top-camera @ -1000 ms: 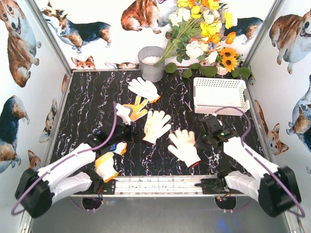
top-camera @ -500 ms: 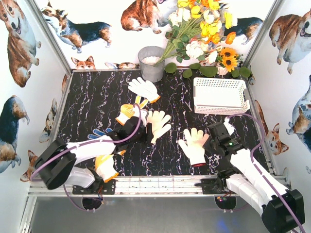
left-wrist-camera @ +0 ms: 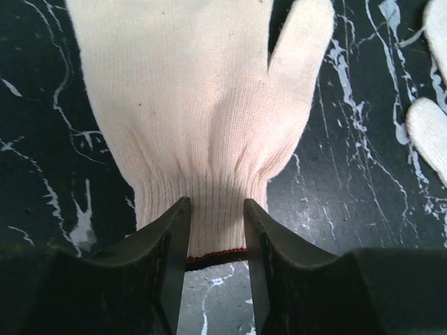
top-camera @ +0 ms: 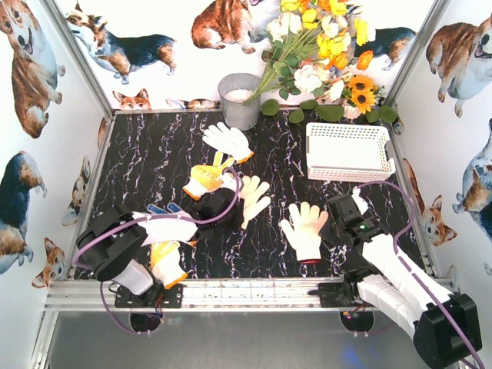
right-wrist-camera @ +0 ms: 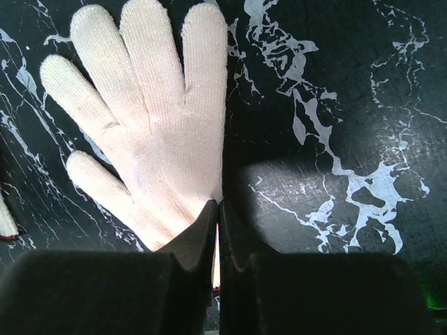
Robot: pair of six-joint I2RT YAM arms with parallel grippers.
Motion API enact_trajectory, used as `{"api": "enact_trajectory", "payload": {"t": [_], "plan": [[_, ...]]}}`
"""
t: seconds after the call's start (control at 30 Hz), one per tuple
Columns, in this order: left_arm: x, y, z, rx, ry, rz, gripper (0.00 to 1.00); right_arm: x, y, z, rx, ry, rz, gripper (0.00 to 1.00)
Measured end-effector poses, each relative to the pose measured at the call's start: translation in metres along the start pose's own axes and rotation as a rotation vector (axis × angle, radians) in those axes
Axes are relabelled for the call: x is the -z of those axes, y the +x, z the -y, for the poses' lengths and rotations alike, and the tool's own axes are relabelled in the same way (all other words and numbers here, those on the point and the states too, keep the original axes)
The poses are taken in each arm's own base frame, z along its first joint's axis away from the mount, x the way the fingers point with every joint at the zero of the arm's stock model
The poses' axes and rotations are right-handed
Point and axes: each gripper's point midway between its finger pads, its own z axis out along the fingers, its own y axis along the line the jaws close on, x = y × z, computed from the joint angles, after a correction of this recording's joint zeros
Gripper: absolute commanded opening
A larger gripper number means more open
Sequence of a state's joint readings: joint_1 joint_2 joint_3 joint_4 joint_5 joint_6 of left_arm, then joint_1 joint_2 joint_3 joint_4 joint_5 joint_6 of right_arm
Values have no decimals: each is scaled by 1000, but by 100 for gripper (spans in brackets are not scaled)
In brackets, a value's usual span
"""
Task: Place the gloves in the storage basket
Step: Move the glove to the center of the board.
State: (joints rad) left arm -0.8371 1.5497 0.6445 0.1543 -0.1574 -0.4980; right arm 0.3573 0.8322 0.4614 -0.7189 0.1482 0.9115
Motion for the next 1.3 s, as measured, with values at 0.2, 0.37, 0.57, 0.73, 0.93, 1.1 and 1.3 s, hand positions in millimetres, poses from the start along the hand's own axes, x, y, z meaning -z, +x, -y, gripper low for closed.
{"api": "enact_trajectory", "payload": {"t": [0.2,0.37,0.57,0.73,0.93,1.1,1.3], "plan": [[4,16,24,25,63,-29,32,-2,-1,-4,-1,-13,-1,0],[12,31,47,64,128,-46,33,-4,-2,-8,-3,-26,-1,0],[27,52,70,93,195,-89,37,-4,-3,-10,-4,-31,4,0],[37,66,87,79,242,-133,41,-6,-4,-10,-1,-29,6,0],[52,74,93,64,266,-167,61,-4,-6,-10,9,-26,9,0],[71,54,97,60,288,-118,76,4,-9,-16,8,-53,19,0],[90,14,106,55,310,-3,96,22,-18,-27,19,-95,31,0]]}}
